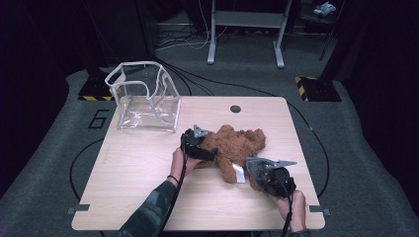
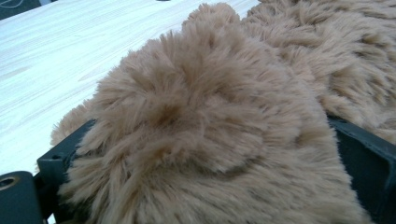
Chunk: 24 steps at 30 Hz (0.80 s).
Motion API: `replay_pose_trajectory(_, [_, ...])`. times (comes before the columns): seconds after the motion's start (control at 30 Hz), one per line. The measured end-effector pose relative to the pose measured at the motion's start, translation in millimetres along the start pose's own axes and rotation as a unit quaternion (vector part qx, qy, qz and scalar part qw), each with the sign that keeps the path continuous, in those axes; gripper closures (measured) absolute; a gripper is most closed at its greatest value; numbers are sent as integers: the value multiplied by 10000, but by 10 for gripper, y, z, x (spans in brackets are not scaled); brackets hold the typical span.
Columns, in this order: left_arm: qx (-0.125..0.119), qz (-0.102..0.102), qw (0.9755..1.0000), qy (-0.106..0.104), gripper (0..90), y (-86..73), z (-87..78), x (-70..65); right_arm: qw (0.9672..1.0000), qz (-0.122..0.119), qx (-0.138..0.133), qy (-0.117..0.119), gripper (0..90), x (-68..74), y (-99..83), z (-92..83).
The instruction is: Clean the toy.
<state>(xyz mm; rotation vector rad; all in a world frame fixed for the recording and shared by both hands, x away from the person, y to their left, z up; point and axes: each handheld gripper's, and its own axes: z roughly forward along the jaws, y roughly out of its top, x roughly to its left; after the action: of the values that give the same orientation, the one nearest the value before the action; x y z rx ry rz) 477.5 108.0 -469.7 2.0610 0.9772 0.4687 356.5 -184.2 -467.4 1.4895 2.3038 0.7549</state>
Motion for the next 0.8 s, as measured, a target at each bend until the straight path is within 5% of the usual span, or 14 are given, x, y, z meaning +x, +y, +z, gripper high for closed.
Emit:
replay_pose_trajectory(0.1, [0,6,10000,-4,44,0,0,4,9999,71,-91,119,759,-42,15,-57])
replay_pose_trajectory(0.23, [-12,15,10000,-6,44,1,2,5,9983,36,-570,62,751,-50,256,-161])
replay_pose_trajectory(0.37, [1,24,10000,-14,44,2,1,11,9965,23,-835,16,746,1,532,-46])
replay_pose_trajectory(0.5, [40,50,10000,0,46,3,-7,14,9978,106,-658,-65,748,0,617,125])
replay_pose_trajectory(0.8, [28,58,10000,-20,47,1,-4,17,9997,-33,-249,-72,762,4,283,76])
